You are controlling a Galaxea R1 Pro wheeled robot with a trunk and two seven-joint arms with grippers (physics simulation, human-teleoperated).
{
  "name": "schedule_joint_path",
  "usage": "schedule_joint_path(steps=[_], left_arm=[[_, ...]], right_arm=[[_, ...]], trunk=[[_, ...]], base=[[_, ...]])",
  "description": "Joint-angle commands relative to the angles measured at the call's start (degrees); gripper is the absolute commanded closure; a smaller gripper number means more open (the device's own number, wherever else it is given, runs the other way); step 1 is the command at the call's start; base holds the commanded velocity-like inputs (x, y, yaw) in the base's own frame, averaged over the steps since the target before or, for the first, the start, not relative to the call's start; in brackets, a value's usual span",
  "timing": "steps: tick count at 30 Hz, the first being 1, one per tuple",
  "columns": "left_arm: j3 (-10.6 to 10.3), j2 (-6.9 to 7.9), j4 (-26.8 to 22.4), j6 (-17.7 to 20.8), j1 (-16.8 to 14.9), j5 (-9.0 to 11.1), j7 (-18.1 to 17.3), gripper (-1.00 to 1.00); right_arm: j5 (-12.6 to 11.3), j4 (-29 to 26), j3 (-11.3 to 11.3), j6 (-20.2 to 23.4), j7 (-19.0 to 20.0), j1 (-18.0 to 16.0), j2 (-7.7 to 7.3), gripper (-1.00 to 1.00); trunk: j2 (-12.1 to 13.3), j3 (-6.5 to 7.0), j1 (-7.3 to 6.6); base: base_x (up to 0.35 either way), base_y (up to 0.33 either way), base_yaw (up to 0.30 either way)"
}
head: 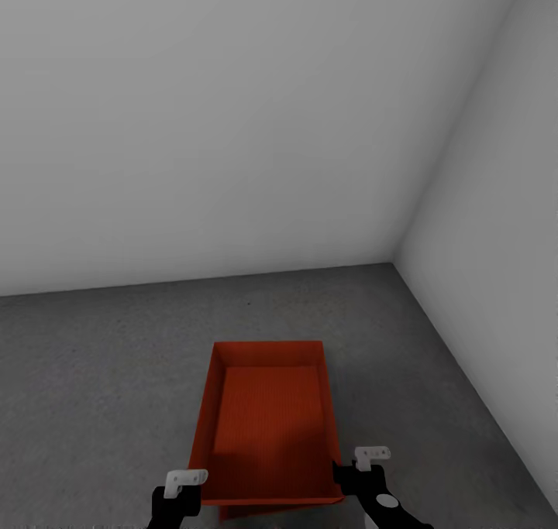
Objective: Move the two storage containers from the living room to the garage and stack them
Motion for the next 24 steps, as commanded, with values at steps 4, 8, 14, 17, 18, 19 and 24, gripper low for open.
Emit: schedule_joint_path(steps=[4,8,14,17,18,19,24], left_arm=[[1.0,0.04,-0.1,-0.2,0.0,0.5,0.5,1.00],[1.0,0.04,-0.1,-0.2,0.0,0.5,0.5,1.00],[1.0,0.04,-0.1,-0.2,0.0,0.5,0.5,1.00],[1.0,0.04,-0.1,-0.2,0.0,0.5,0.5,1.00],[1.0,0.04,-0.1,-0.2,0.0,0.5,0.5,1.00],[1.0,0.04,-0.1,-0.2,0.0,0.5,0.4,1.00],[1.0,0.04,-0.1,-0.2,0.0,0.5,0.4,1.00]], right_arm=[[0.0,0.1,-0.4,-0.2,-0.6,0.0,-0.84,1.00],[0.0,0.1,-0.4,-0.2,-0.6,0.0,-0.84,1.00],[0.0,0.1,-0.4,-0.2,-0.6,0.0,-0.84,1.00],[0.0,0.1,-0.4,-0.2,-0.6,0.0,-0.84,1.00],[0.0,0.1,-0.4,-0.2,-0.6,0.0,-0.84,1.00],[0.0,0.1,-0.4,-0.2,-0.6,0.0,-0.84,1.00],[0.0,0.1,-0.4,-0.2,-0.6,0.0,-0.84,1.00]], trunk=[[0.0,-0.03,-0.01],[0.0,-0.03,-0.01],[0.0,-0.03,-0.01],[0.0,-0.03,-0.01],[0.0,-0.03,-0.01],[0.0,-0.03,-0.01],[0.0,-0.03,-0.01]], base=[[-0.042,-0.035,0.000],[-0.012,-0.010,0.000],[-0.003,-0.002,0.000],[0.019,-0.002,0.000],[0.078,-0.032,0.000],[0.099,-0.048,0.000],[0.119,-0.068,0.000]])
